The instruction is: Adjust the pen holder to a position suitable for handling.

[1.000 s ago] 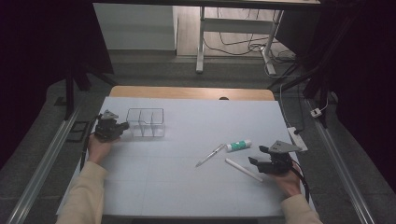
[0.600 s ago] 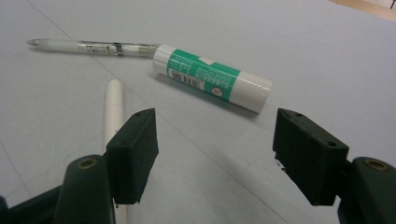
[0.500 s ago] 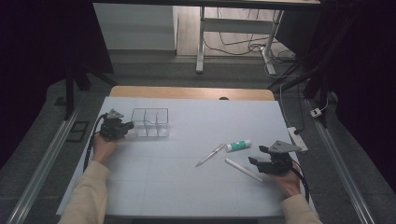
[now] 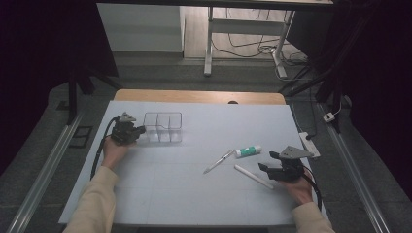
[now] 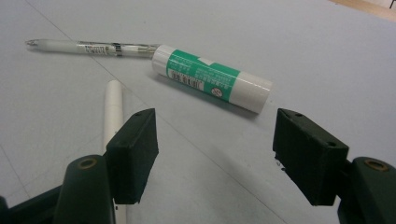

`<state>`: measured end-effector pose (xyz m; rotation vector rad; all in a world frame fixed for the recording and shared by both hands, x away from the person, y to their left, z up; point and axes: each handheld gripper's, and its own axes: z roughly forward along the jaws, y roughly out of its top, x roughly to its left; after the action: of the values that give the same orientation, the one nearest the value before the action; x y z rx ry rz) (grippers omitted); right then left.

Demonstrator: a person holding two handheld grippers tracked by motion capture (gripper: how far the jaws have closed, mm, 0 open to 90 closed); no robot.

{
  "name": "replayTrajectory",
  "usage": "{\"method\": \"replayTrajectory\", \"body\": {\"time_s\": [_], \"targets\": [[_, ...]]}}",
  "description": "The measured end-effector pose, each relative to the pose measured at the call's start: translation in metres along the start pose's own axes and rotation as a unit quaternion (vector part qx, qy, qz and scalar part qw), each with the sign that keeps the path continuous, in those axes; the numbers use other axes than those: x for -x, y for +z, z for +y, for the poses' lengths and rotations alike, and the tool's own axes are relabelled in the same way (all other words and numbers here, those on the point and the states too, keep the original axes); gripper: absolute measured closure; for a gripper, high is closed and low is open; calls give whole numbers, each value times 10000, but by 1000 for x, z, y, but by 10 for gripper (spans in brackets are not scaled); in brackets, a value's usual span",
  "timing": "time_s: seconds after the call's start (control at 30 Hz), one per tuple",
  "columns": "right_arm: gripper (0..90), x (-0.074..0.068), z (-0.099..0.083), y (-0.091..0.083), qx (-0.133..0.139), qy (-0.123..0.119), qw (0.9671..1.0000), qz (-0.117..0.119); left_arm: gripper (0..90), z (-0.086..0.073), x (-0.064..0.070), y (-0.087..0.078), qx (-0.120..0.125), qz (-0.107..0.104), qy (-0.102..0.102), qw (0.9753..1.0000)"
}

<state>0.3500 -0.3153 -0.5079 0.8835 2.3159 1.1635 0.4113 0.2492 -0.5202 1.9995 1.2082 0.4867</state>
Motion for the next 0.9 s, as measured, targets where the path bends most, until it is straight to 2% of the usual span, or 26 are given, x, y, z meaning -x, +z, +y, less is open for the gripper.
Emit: {"method": "replayTrajectory", "body": {"time_s": [0.9], "targets": [[303, 0, 0, 1, -12, -10, 10000, -5, 892, 15, 20, 17, -59, -167, 194, 9997]]}}
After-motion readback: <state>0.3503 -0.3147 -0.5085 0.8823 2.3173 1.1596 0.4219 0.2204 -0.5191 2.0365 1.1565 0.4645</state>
